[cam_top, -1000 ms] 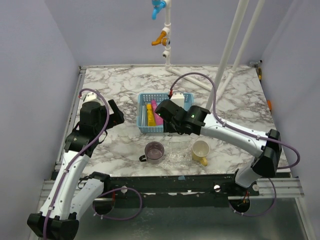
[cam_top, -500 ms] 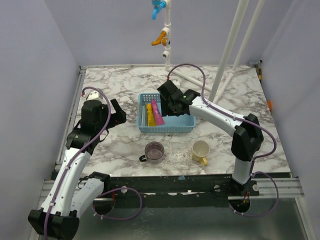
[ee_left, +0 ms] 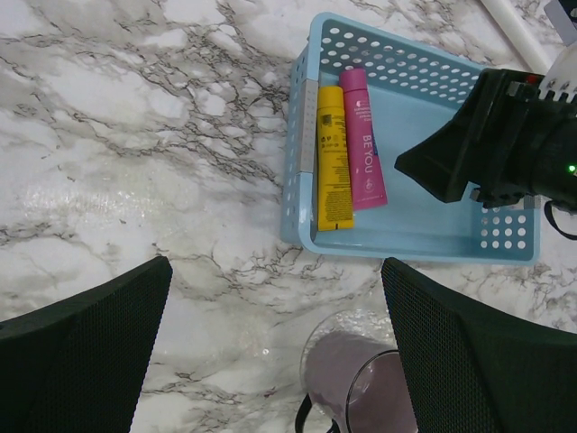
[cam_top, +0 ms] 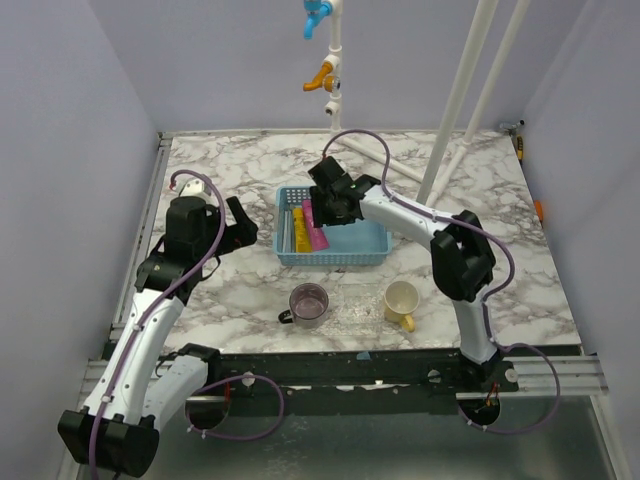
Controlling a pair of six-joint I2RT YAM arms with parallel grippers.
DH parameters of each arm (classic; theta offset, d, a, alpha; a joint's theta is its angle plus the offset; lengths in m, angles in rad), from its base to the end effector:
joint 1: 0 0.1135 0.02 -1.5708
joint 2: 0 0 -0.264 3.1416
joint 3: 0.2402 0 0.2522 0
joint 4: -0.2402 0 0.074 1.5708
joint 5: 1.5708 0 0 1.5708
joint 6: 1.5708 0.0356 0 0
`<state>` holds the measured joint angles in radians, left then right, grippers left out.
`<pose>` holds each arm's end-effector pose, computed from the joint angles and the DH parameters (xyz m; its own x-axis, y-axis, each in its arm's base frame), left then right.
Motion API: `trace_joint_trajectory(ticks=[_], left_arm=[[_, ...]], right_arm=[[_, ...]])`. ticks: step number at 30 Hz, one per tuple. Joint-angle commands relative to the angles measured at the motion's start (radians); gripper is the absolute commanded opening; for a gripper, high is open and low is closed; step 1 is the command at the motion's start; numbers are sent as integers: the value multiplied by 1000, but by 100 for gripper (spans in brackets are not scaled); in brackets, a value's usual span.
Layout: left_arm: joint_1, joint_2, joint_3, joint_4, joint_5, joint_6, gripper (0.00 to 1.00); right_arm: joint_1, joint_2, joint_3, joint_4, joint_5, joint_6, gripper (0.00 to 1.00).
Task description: Prepare toiletry sets of a toothbrush and toothpaste on the tray
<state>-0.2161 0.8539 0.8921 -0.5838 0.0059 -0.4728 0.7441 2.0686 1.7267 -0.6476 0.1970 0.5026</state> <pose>0.1784 -0.0394 0.3250 -0.5511 -0.3452 -0.7596 -0.0355 0.9193 -0.3920 0.3408 0.3042 0.2288 -0.8207 -0.1134 -0.5600 -0.2166 0.9687 0.1212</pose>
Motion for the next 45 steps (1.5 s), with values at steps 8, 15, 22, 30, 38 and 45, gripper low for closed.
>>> trace_joint_trajectory(ticks=[8,15,22,30,38,45], left_arm=[[6,31,16,9,27,14,99],[6,36,19,8,25,14,99],[7,40,20,6,25,14,99],[7,39,22,6,28,14,99],[7,40,22,5,28,13,99],[7,37,19,6,29,13,99]], right_arm=[[-31,139,75,74,-61,-44,61],[-35,194,112,88,-100,-48,61],[-36,228,122,100,-138,-51,60],[-35,232,105,103,-151,-61,55],[-34,212,67,105,-147,-70,37],[-34,173,25,104,-136,-69,22]])
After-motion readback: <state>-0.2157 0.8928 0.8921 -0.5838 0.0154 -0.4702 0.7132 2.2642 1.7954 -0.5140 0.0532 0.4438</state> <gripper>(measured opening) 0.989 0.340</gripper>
